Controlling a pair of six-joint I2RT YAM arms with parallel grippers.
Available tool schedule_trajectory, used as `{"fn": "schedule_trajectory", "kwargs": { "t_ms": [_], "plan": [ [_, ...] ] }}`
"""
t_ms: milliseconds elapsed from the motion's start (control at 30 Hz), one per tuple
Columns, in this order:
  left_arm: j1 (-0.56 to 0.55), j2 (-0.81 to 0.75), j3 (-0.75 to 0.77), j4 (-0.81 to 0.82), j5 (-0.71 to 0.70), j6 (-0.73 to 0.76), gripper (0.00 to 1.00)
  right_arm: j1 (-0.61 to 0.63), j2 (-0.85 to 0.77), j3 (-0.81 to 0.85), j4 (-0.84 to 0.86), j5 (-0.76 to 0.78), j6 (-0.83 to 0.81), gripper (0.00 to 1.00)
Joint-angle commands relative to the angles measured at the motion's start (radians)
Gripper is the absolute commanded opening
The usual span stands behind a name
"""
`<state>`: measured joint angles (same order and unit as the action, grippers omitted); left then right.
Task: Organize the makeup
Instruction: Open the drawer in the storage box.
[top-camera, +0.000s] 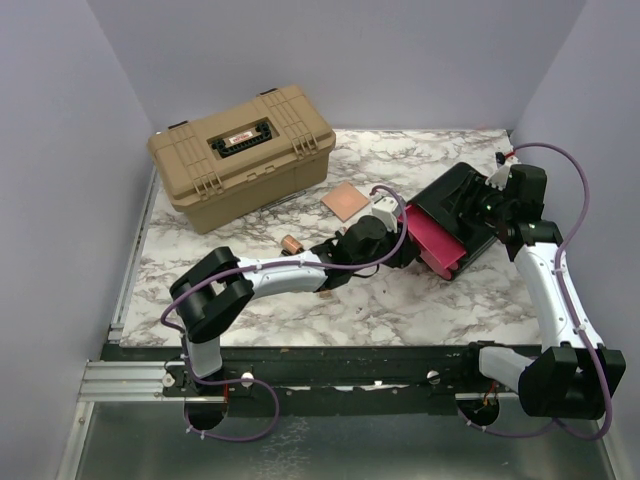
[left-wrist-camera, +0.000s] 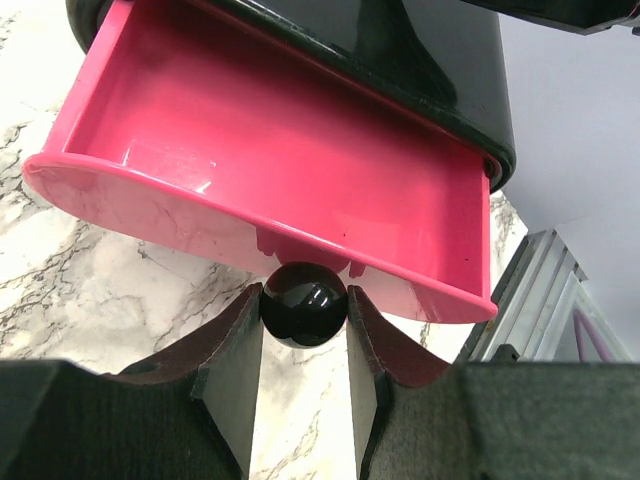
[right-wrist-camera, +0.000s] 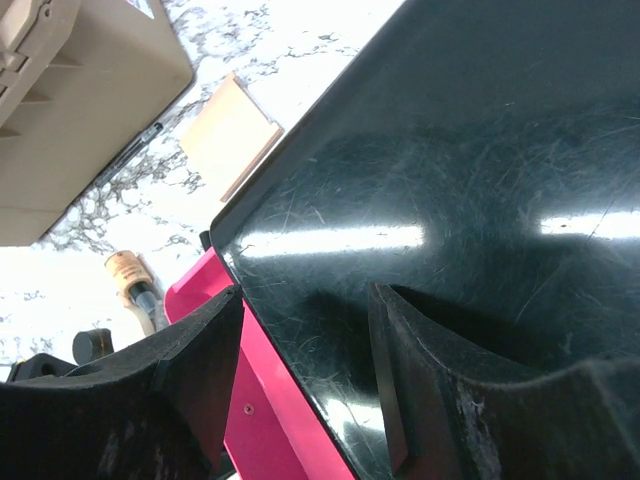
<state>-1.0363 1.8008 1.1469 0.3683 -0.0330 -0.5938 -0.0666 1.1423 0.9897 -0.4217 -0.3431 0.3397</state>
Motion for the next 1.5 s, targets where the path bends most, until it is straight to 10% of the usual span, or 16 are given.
{"fn": "schedule_trajectory", "kwargs": {
  "t_ms": [0, 533, 1467],
  "plan": [
    [-0.003, -0.028, -0.021, -0.002, -0.007, 0.015, 0.28, 0.001, 0.008, -0.037, -0.134, -0.030, 0.004, 0.59],
    [-0.002, -0.044, -0.025, 0.004, -0.003, 0.046, 0.52, 0.001, 0.002, -0.018, -0.135, -0.062, 0.012, 0.60],
    [-0.003, -0.018, -0.046, 0.067, -0.058, 0.012, 0.53, 0.001, -0.006, -0.037, -0.107, -0.103, 0.037, 0.60]
  ]
}}
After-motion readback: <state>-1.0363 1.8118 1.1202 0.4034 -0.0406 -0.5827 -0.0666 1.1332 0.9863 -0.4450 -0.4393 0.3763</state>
